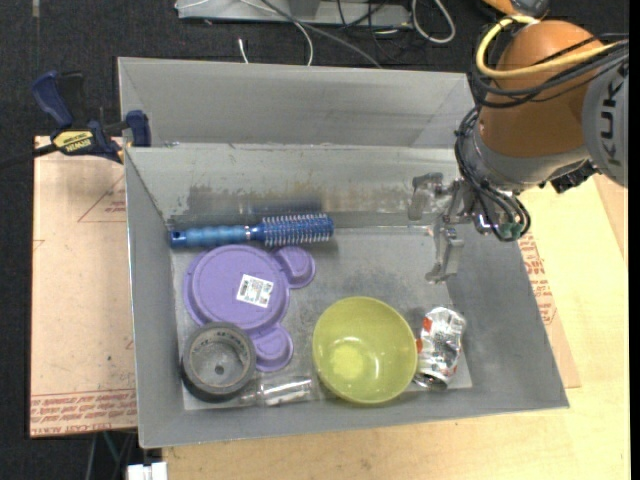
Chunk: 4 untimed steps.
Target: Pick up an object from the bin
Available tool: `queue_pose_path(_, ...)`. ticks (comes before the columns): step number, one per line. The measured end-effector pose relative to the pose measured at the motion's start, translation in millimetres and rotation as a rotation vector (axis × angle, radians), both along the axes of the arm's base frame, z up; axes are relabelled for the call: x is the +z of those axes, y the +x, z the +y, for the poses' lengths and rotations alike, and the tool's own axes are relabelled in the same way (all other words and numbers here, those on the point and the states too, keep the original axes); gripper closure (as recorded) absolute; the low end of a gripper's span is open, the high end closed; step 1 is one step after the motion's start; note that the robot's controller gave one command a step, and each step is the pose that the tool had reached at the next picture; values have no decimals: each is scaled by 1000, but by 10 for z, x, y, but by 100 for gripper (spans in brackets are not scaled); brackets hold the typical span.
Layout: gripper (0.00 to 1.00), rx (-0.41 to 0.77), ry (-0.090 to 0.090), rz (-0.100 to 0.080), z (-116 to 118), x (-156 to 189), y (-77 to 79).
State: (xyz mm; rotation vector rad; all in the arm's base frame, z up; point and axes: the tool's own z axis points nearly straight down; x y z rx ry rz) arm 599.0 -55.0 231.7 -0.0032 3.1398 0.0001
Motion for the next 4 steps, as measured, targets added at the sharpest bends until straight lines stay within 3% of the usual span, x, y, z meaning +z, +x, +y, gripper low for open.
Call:
queue_pose_path(1,0,0,0,0,0,0,0)
queue_pose_path(2,0,106,-2,-13,-101,1068,23)
queue_pose_path(3,0,94,2,1,102,-90,-115)
queue_pose_path(4,0,193,-2,-14,140,630,104)
